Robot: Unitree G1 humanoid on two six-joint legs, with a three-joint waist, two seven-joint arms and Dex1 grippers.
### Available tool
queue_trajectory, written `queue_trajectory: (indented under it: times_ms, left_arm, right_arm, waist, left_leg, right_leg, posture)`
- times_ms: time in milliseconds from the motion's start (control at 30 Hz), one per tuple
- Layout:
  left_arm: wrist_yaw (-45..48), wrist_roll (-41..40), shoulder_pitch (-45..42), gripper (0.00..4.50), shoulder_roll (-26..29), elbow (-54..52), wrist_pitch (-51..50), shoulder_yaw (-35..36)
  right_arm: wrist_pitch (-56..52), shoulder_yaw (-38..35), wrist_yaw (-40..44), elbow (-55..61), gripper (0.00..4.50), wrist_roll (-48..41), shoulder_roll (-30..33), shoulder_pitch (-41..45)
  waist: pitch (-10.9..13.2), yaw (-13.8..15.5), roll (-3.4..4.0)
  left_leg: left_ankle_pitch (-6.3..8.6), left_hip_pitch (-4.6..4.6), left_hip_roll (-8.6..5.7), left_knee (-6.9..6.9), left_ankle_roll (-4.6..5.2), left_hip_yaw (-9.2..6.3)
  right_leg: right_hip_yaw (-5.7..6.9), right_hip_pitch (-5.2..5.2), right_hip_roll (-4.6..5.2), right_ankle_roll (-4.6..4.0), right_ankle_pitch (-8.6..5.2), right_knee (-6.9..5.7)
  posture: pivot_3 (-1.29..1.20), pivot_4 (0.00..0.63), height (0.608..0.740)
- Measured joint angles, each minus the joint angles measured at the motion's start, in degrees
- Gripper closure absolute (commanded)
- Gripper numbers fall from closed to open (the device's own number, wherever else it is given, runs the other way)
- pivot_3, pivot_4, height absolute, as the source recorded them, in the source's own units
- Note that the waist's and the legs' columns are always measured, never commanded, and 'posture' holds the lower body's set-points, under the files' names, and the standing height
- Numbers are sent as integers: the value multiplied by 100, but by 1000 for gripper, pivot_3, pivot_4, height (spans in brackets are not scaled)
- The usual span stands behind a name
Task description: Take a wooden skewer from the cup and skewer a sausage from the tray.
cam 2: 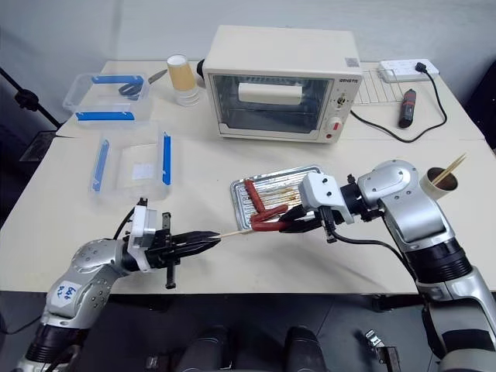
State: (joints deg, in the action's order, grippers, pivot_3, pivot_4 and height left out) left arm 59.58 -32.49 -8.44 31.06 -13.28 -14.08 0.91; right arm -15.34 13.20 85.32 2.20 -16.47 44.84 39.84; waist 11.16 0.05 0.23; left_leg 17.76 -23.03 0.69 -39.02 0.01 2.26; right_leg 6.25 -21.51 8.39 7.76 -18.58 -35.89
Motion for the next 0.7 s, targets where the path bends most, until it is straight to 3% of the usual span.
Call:
queue_trajectory:
  times_ms: [700]
  left_arm:
    - [109, 12, 145, 4500, 95, 13, -14, 34]
  right_arm:
    - [157, 0, 16, -227, 3779, 133, 116, -34]
  waist:
    - [0, -3, 0]
  left_leg:
    - [0, 0, 1, 0, 0, 0]
  right_leg:
    - [0, 0, 0, 0, 0, 0]
  posture:
    - [0, 150, 740]
